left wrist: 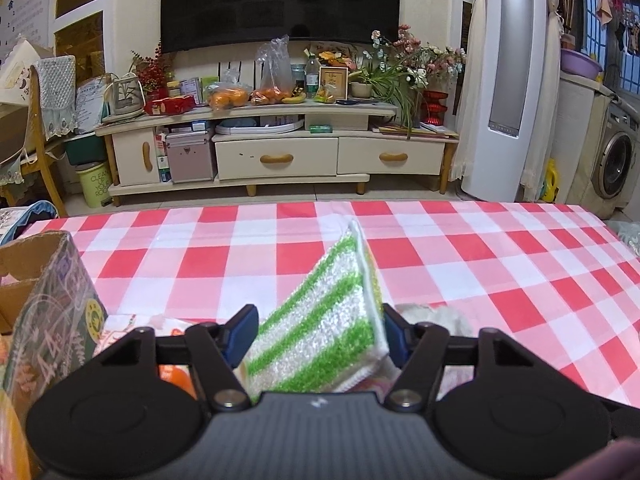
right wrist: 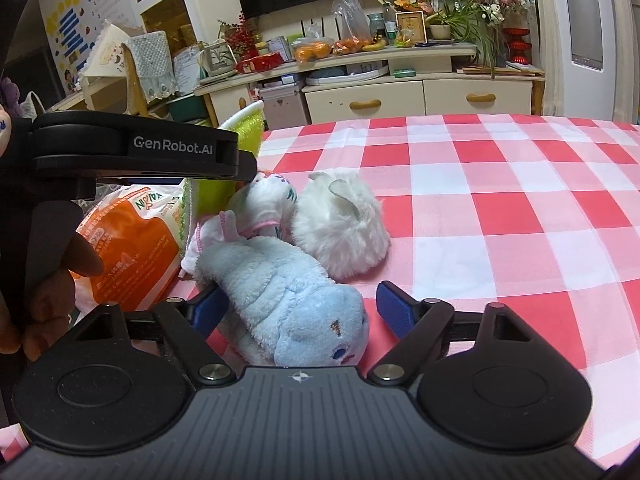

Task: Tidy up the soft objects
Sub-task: 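Grasp the green-white sponge with the left tool while the right tool grasps the blue plush seal, then carry the sponge and blue seal into the cardboard box and open both tools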

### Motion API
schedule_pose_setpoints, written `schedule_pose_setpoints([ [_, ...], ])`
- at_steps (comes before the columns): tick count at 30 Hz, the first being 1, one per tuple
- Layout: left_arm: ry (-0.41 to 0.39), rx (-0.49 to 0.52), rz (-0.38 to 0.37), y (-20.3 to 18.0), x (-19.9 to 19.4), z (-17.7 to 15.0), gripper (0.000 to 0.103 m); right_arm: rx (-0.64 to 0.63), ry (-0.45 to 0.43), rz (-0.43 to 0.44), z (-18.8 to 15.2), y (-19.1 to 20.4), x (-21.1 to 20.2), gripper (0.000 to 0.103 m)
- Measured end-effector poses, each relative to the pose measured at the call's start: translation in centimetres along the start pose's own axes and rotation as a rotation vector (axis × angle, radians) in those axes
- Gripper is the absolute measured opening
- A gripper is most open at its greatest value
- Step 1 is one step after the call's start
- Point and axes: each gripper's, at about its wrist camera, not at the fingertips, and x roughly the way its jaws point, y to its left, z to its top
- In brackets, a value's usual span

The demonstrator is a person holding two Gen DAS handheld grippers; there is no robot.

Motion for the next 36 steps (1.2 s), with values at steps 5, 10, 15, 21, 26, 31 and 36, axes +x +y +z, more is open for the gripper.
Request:
schedule_pose_setpoints([
  [5, -0.005, -0.034, 0.013, 1.1, -0.7, 0.1, 0.062, -0.006, -0.013, 0.0, 0.2, -0.3, -0.2, 0.09],
  [10, -0.006, -0.041, 0.028, 1.8, -0.6, 0.1, 0.049, 0.011, 0.002, 0.002, 0.2, -0.4, 0.3, 0.09],
  [15, 0.031, -0.026, 0.041, 1.6, 0.6, 0.2, 0.019, 0.013, 0.015, 0.005, 0.3, -0.3, 0.5, 0.084],
  [21, 0.017, -0.016, 0.032, 2.0, 0.3, 0.5, 0.018, 0.009, 0.036, 0.005, 0.3, -0.4, 0.6, 0.069],
  [26, 0.009, 0.008, -0.007, 1.8, -0.4, 0.3, 0.018, -0.003, 0.032, -0.005, 0.1, -0.4, 0.2, 0.06],
  [31, 0.016, 0.005, -0.048, 1.6, -1.0, -0.1, 0.018, 0.009, 0.004, -0.042, 0.1, -1.0, -0.4, 0.057],
  [36, 0.004, 0.001, -0.079, 1.5, -2.3, -0.4, 0.018, 0.057, -0.033, -0.065, 0.0, -1.8, -1.4, 0.056],
])
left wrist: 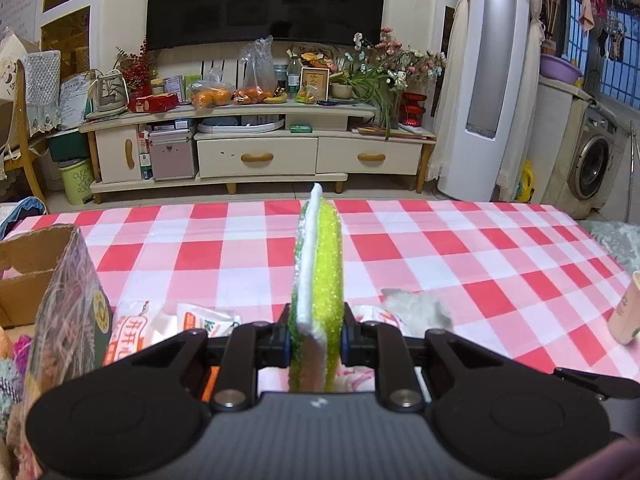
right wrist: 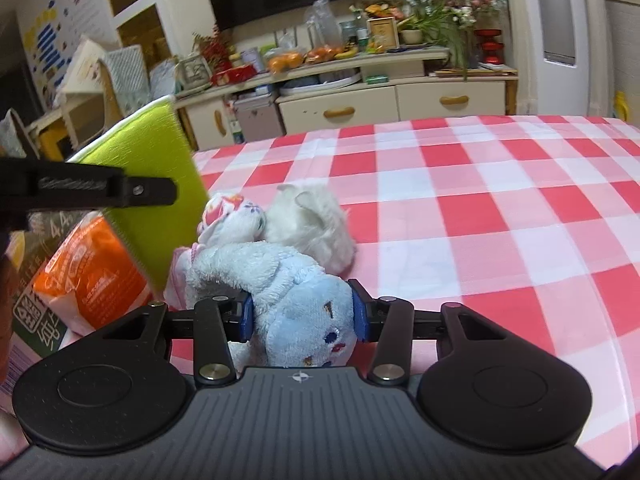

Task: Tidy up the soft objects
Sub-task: 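Carry the sponge and blue seal into the cardboard box and open both tools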

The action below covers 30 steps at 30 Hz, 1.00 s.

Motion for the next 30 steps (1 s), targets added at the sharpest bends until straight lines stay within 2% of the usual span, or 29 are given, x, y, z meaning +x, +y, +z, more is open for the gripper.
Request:
schedule_pose_setpoints([
  [15, -0.03, -0.025, -0.089, 0.5, -4.3, -1.1, 0.018, 0.152, -0.064, -0.125, -2.0, -1.3, -3.2, 0.055],
  [30, -0.071, -0.027, -0.154, 1.5, -7.4, -1.6, 0.018, 0.209, -0.048, -0.182, -3.2, -1.1, -5.8, 0.055],
])
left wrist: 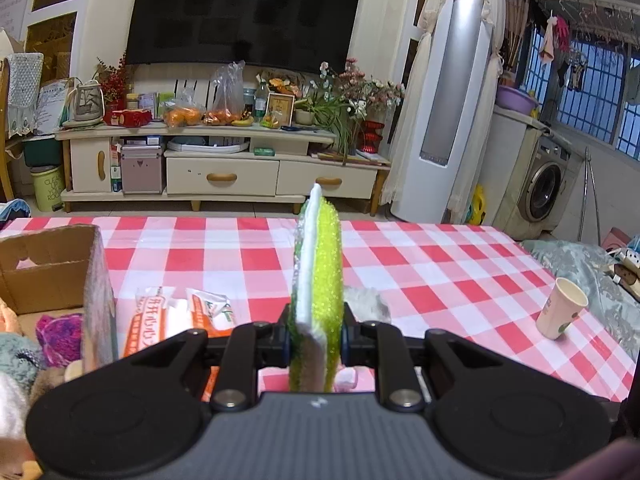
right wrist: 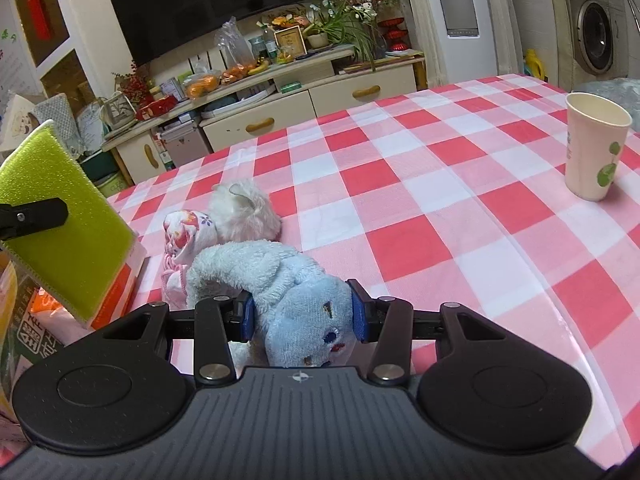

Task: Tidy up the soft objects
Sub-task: 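Carry the sponge and blue seal into the cardboard box and open both tools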

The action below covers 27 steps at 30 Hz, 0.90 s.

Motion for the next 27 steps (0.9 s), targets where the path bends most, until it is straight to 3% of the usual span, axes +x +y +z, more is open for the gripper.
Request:
schedule_pose_setpoints([
  [11, -0.07, -0.043, 0.008, 2.1, -2.9, 0.9, 0.018, -0.02, -0.038, 0.042, 1.7, 2.8, -2.2, 0.055],
  [20, -0.136, -0.108, 0.037, 5.6, -5.7, 1.9, 0.018, -0.116, -0.068, 0.118, 3.3, 8.8, -2.9, 0.055],
  [27, -0.179, -0.169, 0.104, 9.3, -7.6, 2.2, 0.018, -0.185, -0.101, 0.217, 4.4, 14.3, -3.2, 0.055],
])
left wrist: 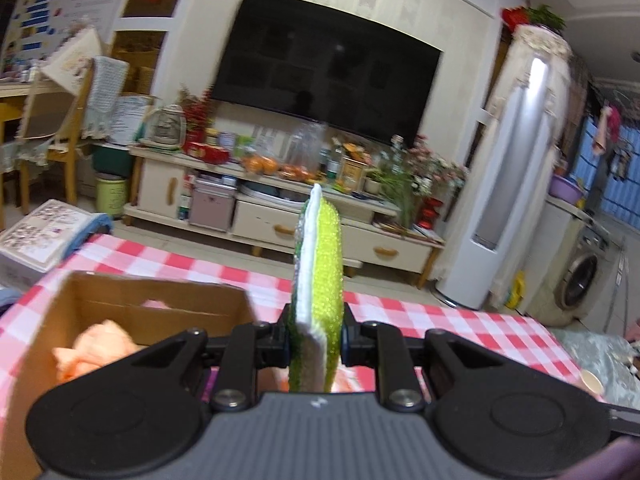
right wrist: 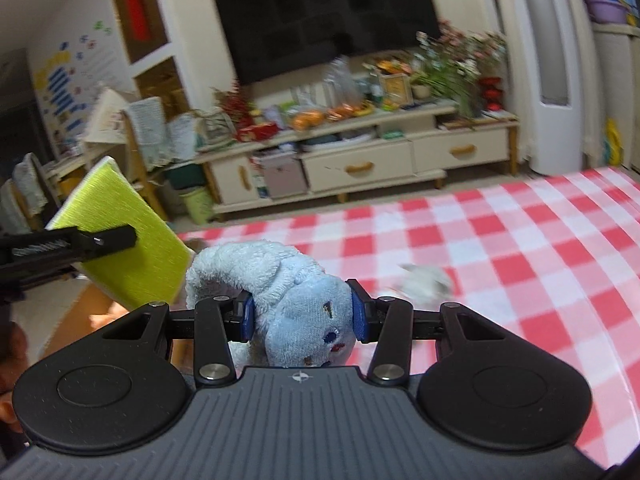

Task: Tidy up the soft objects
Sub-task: 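Carry the sponge and blue seal into the cardboard box and open both tools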

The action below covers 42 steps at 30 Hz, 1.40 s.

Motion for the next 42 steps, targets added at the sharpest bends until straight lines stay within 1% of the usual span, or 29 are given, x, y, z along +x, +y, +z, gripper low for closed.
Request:
schedule_pose_setpoints([
  [6, -0.02, -0.058, 0.089, 3.9, -0.3, 1.0, 0.018, -0.059, 0.001, 0.098, 0.6, 4.7, 1.3, 0.055],
  [10, -0.016, -0.099, 0.146, 6.5, -0.1, 1.4, 0.018, -0.109, 0.02, 0.17, -0.1, 8.0, 2.0, 0.055],
  [13, -0.012, -0.117, 0.172, 7.9, 0.0, 1.7, 0.018, -0.145, 0.045, 0.22, -1.1, 10.0, 2.5, 0.055],
  [16, -0.01, -0.118, 0.2, 9.0, 0.0, 1.8, 0.018, -0.181, 0.07, 0.262, -2.1, 11.6, 2.6, 0.055],
  [22, 0.021, -0.071, 0.229, 9.9, 0.5, 1.6, 0.019, -0.226, 0.142, 0.345, -4.1, 13.6, 3.2, 0.056],
  [23, 0.029, -0.064, 0.228, 9.9, 0.5, 1.5, 0.019, -0.234, 0.159, 0.36, -4.4, 14.0, 3.2, 0.057],
  [24, 0.033, -0.06, 0.23, 10.1, 0.5, 1.5, 0.02, -0.244, 0.173, 0.37, -4.7, 14.4, 3.2, 0.06],
  [25, 0.037, -0.056, 0.234, 10.2, 0.5, 1.4, 0.022, -0.272, 0.202, 0.399, -5.1, 14.7, 3.3, 0.063],
  [27, 0.048, -0.044, 0.245, 10.2, 0.6, 1.4, 0.034, -0.298, 0.233, 0.413, -5.6, 15.1, 3.5, 0.07],
  [28, 0.051, -0.043, 0.252, 10.3, 0.6, 1.4, 0.037, -0.303, 0.239, 0.419, -5.9, 15.2, 3.4, 0.075],
  [29, 0.051, -0.043, 0.257, 10.3, 0.6, 1.4, 0.042, -0.304, 0.238, 0.418, -6.1, 15.2, 3.3, 0.083],
  [30, 0.051, -0.041, 0.262, 10.3, 0.6, 1.4, 0.049, -0.305, 0.232, 0.419, -6.2, 15.2, 3.0, 0.087],
  [31, 0.051, -0.038, 0.268, 10.2, 0.6, 1.4, 0.052, -0.303, 0.227, 0.424, -6.1, 15.1, 2.8, 0.088],
  [32, 0.05, -0.034, 0.273, 10.1, 0.6, 1.4, 0.057, -0.296, 0.224, 0.43, -6.0, 15.0, 2.6, 0.089],
  [33, 0.048, -0.03, 0.279, 10.0, 0.5, 1.4, 0.061, -0.286, 0.22, 0.434, -5.9, 14.8, 2.3, 0.093],
  [35, 0.046, -0.02, 0.284, 9.8, 0.6, 1.4, 0.064, -0.269, 0.202, 0.432, -5.6, 14.2, 1.6, 0.097],
  [38, 0.045, -0.009, 0.288, 9.4, 0.7, 1.4, 0.071, -0.257, 0.176, 0.418, -5.2, 13.6, 1.0, 0.098],
  [42, 0.049, 0.014, 0.287, 8.6, 1.0, 1.2, 0.076, -0.233, 0.151, 0.389, -5.0, 12.6, 0.7, 0.1],
])
